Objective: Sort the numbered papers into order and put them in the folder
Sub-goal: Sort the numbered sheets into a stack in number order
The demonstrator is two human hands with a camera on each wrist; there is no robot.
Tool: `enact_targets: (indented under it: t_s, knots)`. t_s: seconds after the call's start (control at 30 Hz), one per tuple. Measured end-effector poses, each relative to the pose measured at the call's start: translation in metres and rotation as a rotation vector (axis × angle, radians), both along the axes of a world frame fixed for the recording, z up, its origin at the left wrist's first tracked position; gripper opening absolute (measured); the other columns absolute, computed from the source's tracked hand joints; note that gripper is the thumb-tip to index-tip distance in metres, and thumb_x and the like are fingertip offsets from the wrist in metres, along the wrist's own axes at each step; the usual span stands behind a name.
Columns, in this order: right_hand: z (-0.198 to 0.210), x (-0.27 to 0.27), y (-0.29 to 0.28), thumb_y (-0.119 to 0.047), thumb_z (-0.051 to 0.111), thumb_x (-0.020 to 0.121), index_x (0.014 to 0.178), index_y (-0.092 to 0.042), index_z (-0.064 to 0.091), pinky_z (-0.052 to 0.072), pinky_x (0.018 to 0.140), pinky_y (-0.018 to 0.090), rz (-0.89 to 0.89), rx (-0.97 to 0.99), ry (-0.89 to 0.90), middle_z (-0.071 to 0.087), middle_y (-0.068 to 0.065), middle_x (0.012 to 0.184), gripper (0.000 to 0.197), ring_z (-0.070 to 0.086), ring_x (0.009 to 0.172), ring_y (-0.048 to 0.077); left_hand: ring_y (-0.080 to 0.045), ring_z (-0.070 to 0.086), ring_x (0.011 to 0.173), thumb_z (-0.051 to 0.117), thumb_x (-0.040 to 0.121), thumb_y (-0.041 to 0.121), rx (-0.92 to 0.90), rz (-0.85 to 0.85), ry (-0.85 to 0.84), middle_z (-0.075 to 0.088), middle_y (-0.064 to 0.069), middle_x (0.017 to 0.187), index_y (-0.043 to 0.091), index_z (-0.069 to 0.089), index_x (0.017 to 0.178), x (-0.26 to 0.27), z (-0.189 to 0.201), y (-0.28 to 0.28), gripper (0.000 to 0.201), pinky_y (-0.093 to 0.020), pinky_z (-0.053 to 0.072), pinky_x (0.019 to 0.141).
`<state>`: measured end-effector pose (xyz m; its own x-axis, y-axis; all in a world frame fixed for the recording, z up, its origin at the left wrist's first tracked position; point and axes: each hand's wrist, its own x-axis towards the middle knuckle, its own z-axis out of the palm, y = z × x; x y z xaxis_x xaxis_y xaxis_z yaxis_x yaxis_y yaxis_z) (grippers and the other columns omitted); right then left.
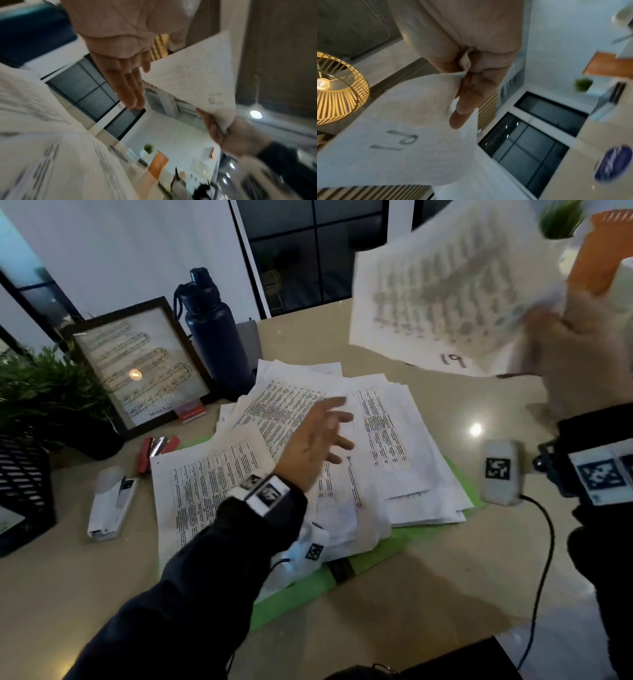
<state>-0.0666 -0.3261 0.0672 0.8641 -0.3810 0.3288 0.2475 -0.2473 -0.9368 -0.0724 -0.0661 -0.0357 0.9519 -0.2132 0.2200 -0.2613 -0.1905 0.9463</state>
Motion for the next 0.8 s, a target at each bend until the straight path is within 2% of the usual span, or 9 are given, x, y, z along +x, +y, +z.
enact_targets:
  t_s: [0.1,0.2,0.27,0.37,0.47,0.53,0.57,0.67,0.8]
  knots:
    - [-0.009,-0.001,0.043,-0.015,0.044,0.09,0.075,-0.034,0.065,0.05,0.06,0.035,0.235,0.01,0.012,0.063,-0.014,0.063,0.032,0.056,0.067,0.014,-0.022,0.07,0.078,0.039,0.084,0.055,-0.194,0.107,0.274,0.063,-0.008,0.114,0.024,0.044,0.126,0.0,0.022,0.037,0.052,-0.034,0.056,0.055]
    - [-0.03,0.0,0.089,-0.004,0.039,0.094,0.098,-0.017,0.059,0.055,0.055,0.039,0.466,-0.011,0.143,0.065,0.01,0.09,0.024,0.06,0.076,0.024,-0.025,0.071,0.077,0.047,0.087,0.034,-0.128,0.204,0.296,0.066,-0.011,0.112,0.019,0.043,0.131,-0.017,0.038,0.076,0.047,-0.035,0.058,0.056]
    - [-0.048,0.002,0.119,-0.004,0.039,0.092,0.111,-0.009,0.052,0.055,0.05,0.037,0.566,-0.09,0.218,0.063,0.02,0.103,0.023,0.062,0.078,0.029,-0.022,0.07,0.069,0.057,0.078,0.024,-0.094,0.312,0.226,0.071,0.0,0.096,0.026,0.044,0.127,-0.033,0.043,0.102,0.051,-0.034,0.058,0.054]
    - [-0.073,-0.003,0.155,-0.003,0.038,0.092,0.128,-0.015,0.042,0.056,0.053,0.037,0.726,-0.175,0.368,0.06,0.014,0.112,0.038,0.063,0.084,0.031,-0.013,0.063,0.054,0.056,0.087,0.02,-0.088,0.554,0.188,0.073,0.0,0.083,0.039,0.045,0.119,-0.048,0.043,0.139,0.039,-0.028,0.052,0.049]
    - [-0.093,-0.012,0.178,0.0,0.034,0.091,0.142,-0.023,0.027,0.053,0.054,0.031,0.856,-0.29,0.496,0.057,0.008,0.106,0.056,0.059,0.072,0.022,-0.01,0.057,0.05,0.052,0.09,0.012,-0.079,0.795,0.244,0.066,-0.008,0.089,0.029,0.025,0.142,-0.054,0.036,0.179,0.062,-0.02,0.047,0.043]
    - [-0.11,-0.018,0.187,0.001,0.034,0.093,0.149,-0.022,0.014,0.04,0.05,0.024,0.911,-0.458,0.556,0.059,0.011,0.09,0.063,0.047,0.058,0.015,-0.017,0.058,0.059,0.056,0.086,0.015,-0.004,0.872,0.227,0.063,-0.01,0.087,0.023,0.021,0.145,-0.061,0.033,0.203,0.069,-0.027,0.046,0.05]
    - [-0.118,-0.022,0.19,0.0,0.034,0.094,0.15,-0.021,0.008,0.035,0.048,0.023,0.936,-0.492,0.594,0.058,0.01,0.081,0.065,0.042,0.053,0.014,-0.02,0.057,0.066,0.057,0.083,0.017,0.029,0.878,0.212,0.062,-0.01,0.085,0.021,0.024,0.144,-0.065,0.034,0.207,0.07,-0.029,0.044,0.055]
    - [-0.137,-0.029,0.196,-0.003,0.039,0.093,0.15,-0.026,-0.001,0.046,0.053,0.024,0.975,-0.439,0.689,0.06,0.011,0.083,0.074,0.054,0.06,0.019,-0.019,0.055,0.068,0.056,0.083,0.014,0.131,0.844,0.193,0.061,-0.002,0.079,0.02,0.037,0.135,-0.061,0.039,0.205,0.055,-0.03,0.043,0.059]
    - [-0.136,-0.037,0.192,-0.02,0.043,0.096,0.15,-0.019,0.003,0.032,0.04,0.012,0.965,-0.429,0.735,0.039,-0.006,0.072,0.067,0.042,0.051,0.006,-0.019,0.062,0.072,0.061,0.085,0.02,0.248,0.648,0.197,0.064,-0.005,0.094,0.02,0.043,0.13,-0.04,0.043,0.169,0.049,-0.03,0.047,0.061]
